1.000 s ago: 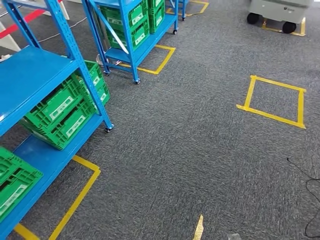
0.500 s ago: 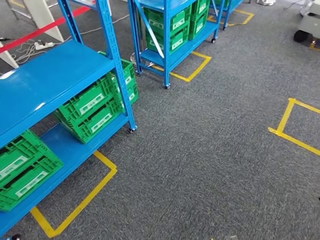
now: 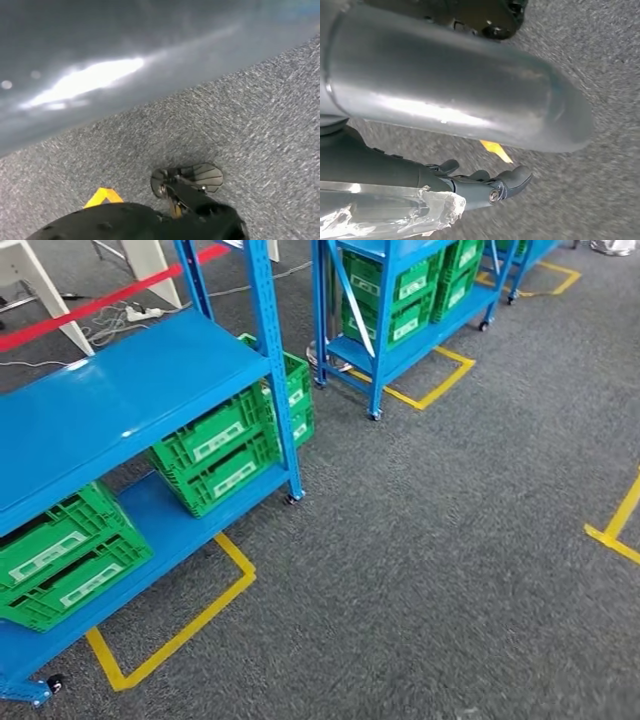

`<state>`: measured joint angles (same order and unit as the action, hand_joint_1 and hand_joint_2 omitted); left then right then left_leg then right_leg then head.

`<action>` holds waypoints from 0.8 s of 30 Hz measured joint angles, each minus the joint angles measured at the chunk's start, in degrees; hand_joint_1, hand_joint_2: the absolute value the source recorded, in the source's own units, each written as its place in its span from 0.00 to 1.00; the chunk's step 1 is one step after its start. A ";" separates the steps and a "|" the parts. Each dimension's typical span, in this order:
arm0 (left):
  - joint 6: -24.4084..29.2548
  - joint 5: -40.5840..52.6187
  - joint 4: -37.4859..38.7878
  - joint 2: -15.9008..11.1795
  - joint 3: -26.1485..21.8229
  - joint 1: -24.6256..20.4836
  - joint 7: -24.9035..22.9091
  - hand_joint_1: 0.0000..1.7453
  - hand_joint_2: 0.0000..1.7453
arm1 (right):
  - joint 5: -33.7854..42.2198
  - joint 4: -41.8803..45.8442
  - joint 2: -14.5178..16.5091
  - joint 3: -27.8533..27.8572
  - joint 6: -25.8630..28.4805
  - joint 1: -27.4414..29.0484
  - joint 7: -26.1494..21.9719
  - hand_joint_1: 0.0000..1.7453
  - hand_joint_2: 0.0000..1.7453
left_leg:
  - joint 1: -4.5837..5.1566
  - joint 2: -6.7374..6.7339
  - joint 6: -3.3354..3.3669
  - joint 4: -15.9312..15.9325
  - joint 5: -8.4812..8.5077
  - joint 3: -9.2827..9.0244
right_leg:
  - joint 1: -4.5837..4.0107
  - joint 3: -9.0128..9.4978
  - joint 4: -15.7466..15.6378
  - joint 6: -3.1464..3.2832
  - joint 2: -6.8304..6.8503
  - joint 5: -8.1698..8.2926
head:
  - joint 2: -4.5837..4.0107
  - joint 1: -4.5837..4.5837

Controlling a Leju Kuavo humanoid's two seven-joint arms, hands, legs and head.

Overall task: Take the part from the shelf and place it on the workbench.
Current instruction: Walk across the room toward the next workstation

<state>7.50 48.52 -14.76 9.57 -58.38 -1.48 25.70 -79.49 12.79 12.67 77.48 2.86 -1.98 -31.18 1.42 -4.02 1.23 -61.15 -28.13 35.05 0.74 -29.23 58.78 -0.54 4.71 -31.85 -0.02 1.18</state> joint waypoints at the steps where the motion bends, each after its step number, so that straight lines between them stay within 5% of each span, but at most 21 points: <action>1: -0.03 0.01 0.01 -0.03 0.00 -0.04 -0.08 0.00 0.00 | 0.00 0.00 0.02 0.00 -0.01 0.02 0.00 0.00 0.00 | 0.35 -0.76 0.25 0.78 -0.43 -0.12 | -0.15 0.10 -0.08 -0.28 0.62 -0.35 | 0.00 0.03; 3: -0.09 0.04 0.03 0.02 0.00 0.13 -0.19 0.00 0.00 | -0.02 0.00 0.03 0.00 -0.03 -0.04 0.00 0.00 0.00 | 0.32 0.12 0.55 1.66 -0.19 -0.50 | -0.36 0.72 -0.27 -0.91 1.52 -1.15 | 0.01 0.22; 5: -0.08 0.08 0.05 0.10 0.00 0.19 -0.22 0.00 0.00 | -0.03 0.00 0.03 -0.01 -0.04 -0.20 -0.03 0.00 0.00 | -0.14 1.50 0.83 2.28 0.74 -1.29 | -0.23 0.71 1.33 -1.37 -0.68 -2.79 | 0.01 0.12; 7: -0.07 0.14 0.05 0.19 0.00 -0.27 -0.22 0.00 0.00 | -0.03 0.00 0.03 -0.02 -0.04 -0.23 -0.04 0.00 0.00 | -0.35 2.98 1.28 2.51 0.71 -1.70 | -0.05 -2.11 7.29 -1.66 -3.70 -5.99 | 0.02 -0.14; 9: -0.07 0.22 0.05 0.29 0.00 -0.53 -0.23 0.00 0.00 | -0.03 0.00 0.03 -0.02 -0.04 -0.09 -0.03 0.00 0.00 | -0.32 4.71 1.61 2.50 0.39 -1.96 | -0.07 -6.31 13.92 -1.82 -4.43 -8.23 | 0.02 -0.27; 11: -0.07 0.39 0.05 0.36 0.00 -0.34 -0.25 0.00 0.00 | -0.04 0.00 0.03 -0.02 -0.03 -0.03 -0.03 0.00 0.00 | -0.29 6.45 1.63 2.45 -0.09 -2.57 | -0.15 -7.85 13.97 -1.73 -4.70 -5.82 | 0.01 -0.28; 14: -0.08 0.55 0.08 0.46 0.00 -0.19 -0.26 0.00 0.00 | -0.06 0.00 -0.04 -0.03 0.01 -0.01 -0.03 0.00 0.00 | -0.32 8.78 1.26 2.32 -0.98 -3.69 | -0.07 -4.92 4.40 -1.02 -7.09 1.41 | 0.01 -0.20; 16: -0.10 0.61 0.13 0.52 0.00 -0.23 -0.27 0.00 0.00 | -0.08 0.00 -0.11 -0.04 0.02 -0.04 -0.03 0.00 0.00 | -0.57 9.93 0.70 2.21 -1.18 -3.66 | -0.12 -3.35 1.28 -0.65 -8.55 2.25 | 0.02 -0.14; 18: -0.10 0.66 0.15 0.48 0.00 -0.09 -0.28 0.00 0.00 | -0.10 -0.01 -0.09 -0.04 0.03 -0.19 -0.03 0.00 0.00 | -0.79 10.78 0.04 2.29 -1.21 -3.47 | -0.15 -2.67 0.39 -0.47 -8.00 2.05 | 0.02 -0.18; 21: -0.09 0.69 0.16 0.38 0.00 -0.06 -0.27 0.00 0.00 | -0.11 0.01 -0.01 -0.04 0.04 -0.28 -0.07 0.00 0.00 | -0.67 7.60 -1.24 -0.74 -3.32 -2.05 | 0.28 -1.56 -0.97 0.21 -6.15 2.12 | 0.02 0.20; 24: -0.11 0.91 0.16 0.41 0.00 -0.27 -0.27 0.00 0.00 | -0.10 0.02 -0.02 -0.04 0.08 -0.10 -0.07 0.00 0.00 | -1.35 4.73 -2.45 -11.07 -7.28 3.66 | 0.32 -0.77 -1.31 0.63 -3.75 1.62 | 0.02 0.46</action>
<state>7.39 49.43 -14.60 9.98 -58.38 -1.75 25.43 -79.59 12.81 12.65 77.44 2.95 -2.08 -31.26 0.07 0.71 -1.22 -72.22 -35.41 38.71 1.06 -30.00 57.47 0.08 0.96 -30.23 0.00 1.63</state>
